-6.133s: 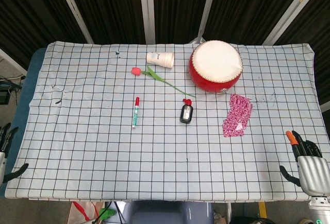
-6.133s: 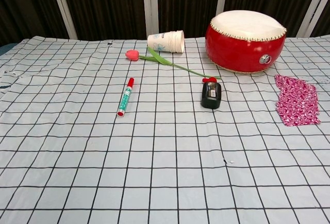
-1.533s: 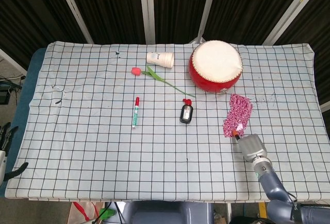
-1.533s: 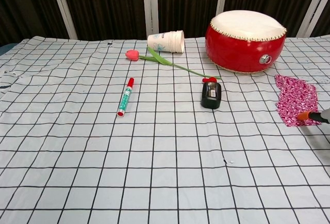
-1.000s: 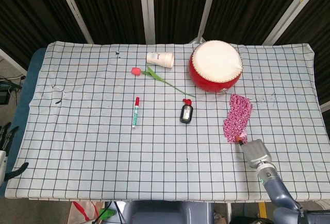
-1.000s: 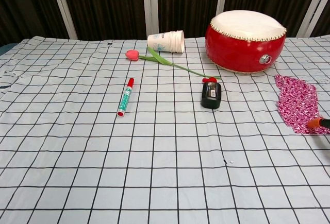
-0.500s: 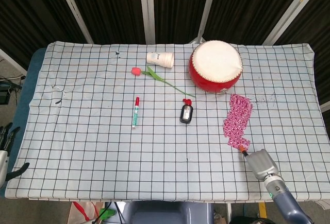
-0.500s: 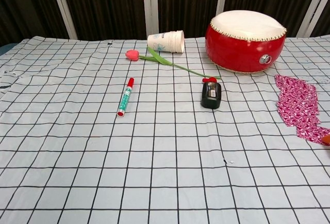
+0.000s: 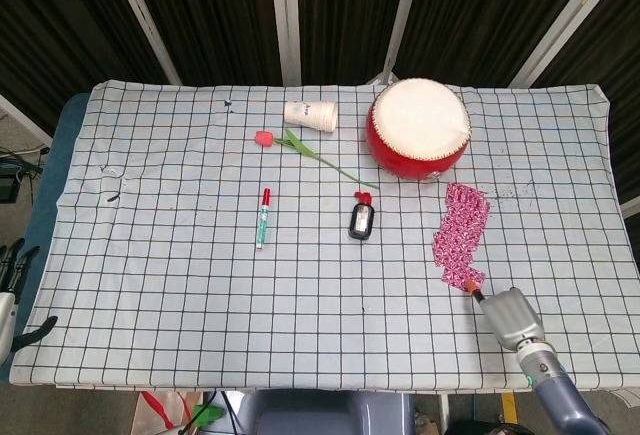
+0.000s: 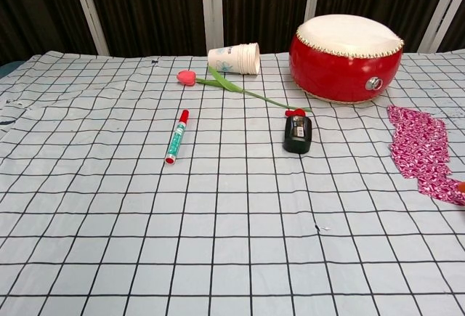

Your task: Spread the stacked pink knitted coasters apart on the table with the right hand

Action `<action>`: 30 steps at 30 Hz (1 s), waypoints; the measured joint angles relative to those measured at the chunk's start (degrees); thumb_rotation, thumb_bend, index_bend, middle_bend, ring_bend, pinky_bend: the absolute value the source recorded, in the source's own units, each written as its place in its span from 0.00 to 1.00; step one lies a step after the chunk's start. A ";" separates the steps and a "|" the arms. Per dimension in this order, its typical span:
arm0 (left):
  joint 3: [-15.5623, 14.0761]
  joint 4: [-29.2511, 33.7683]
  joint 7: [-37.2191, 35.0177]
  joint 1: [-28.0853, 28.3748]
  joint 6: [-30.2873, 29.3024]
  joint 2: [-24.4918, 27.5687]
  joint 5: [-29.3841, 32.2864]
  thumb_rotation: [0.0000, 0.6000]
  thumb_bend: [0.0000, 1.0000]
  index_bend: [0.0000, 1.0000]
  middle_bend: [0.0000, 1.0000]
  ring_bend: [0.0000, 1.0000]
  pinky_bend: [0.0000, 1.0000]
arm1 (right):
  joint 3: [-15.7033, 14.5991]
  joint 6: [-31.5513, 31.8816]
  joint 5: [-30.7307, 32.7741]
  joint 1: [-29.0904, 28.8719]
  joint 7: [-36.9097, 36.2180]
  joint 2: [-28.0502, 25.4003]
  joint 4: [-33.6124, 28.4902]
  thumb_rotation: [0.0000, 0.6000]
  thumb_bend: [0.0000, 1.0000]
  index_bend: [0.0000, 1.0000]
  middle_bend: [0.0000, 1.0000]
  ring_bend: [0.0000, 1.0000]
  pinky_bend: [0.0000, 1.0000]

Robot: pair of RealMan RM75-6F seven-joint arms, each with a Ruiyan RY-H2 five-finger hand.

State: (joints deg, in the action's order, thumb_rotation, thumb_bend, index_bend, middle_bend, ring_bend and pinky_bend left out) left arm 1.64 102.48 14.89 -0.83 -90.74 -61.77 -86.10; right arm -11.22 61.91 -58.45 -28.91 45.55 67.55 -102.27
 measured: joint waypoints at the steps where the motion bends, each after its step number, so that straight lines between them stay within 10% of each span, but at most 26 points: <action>1: 0.01 0.00 -0.01 -0.01 0.01 0.01 0.07 1.00 0.25 0.11 0.00 0.00 0.02 | 0.21 -0.04 -0.01 -0.03 -0.01 0.16 0.06 1.00 0.57 0.09 0.66 0.72 0.45; 30: 0.07 -0.11 -0.53 -0.05 -0.08 0.27 0.14 1.00 0.25 0.11 0.00 0.00 0.02 | 0.54 -4.34 5.73 -2.38 3.81 3.51 2.68 1.00 0.57 0.09 0.66 0.72 0.45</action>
State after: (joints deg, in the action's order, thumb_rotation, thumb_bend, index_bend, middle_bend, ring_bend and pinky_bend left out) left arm 1.72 102.37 14.36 -0.88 -90.82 -61.49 -85.96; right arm -10.68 57.58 -52.72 -31.28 49.36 71.05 -99.59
